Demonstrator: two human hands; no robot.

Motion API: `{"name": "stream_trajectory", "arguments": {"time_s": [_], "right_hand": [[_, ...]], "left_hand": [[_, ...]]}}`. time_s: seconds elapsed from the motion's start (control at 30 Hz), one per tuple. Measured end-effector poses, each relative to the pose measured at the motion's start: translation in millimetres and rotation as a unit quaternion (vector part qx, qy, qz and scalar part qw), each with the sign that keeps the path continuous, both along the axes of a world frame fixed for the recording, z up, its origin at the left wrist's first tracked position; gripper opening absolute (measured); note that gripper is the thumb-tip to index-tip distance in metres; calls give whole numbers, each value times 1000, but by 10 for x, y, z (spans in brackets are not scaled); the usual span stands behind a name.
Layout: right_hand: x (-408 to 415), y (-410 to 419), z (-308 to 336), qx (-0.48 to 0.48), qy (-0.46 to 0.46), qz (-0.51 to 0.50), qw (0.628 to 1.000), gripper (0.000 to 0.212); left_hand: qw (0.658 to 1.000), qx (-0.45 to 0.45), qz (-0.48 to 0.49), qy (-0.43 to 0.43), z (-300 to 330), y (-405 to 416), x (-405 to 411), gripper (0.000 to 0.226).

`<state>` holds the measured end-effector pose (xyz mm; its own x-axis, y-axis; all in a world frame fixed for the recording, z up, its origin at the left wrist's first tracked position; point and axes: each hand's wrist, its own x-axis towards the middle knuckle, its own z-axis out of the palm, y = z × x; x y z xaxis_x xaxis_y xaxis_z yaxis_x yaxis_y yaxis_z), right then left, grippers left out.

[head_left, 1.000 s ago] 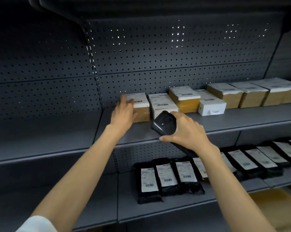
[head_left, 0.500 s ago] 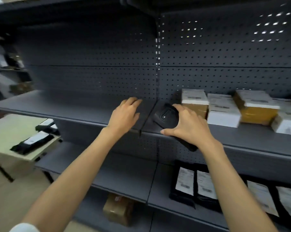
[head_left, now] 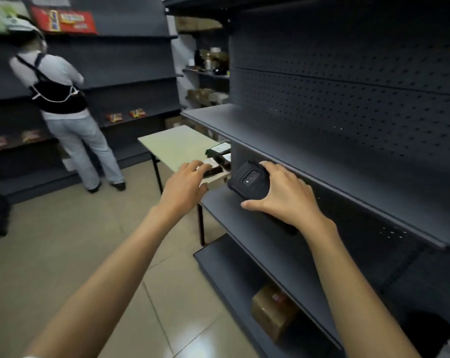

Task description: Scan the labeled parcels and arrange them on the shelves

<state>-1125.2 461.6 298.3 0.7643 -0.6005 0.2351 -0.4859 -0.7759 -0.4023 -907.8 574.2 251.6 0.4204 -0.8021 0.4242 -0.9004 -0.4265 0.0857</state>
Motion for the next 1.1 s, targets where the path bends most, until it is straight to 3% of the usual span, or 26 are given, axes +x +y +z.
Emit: {"name": "stream_trajectory", "arguments": {"time_s": [0.23,0.47,0.73,1.1], "right_hand": [[1832,579,-351,41,23,97,994,88],[3173,881,-747,102,51,122,986,83],[4526,662,-1162,123,93,139,978,87],[6908,-237,-1249,128,74,142,979,86]], "left_hand": [[993,81,87,7,-373,1051,1615,50],[982,111,148,40,-669,1621,2801,48],[975,131,164,74,-1018,1492,3979,47],[976,126,166,67,-1030,640,6376,46]]}}
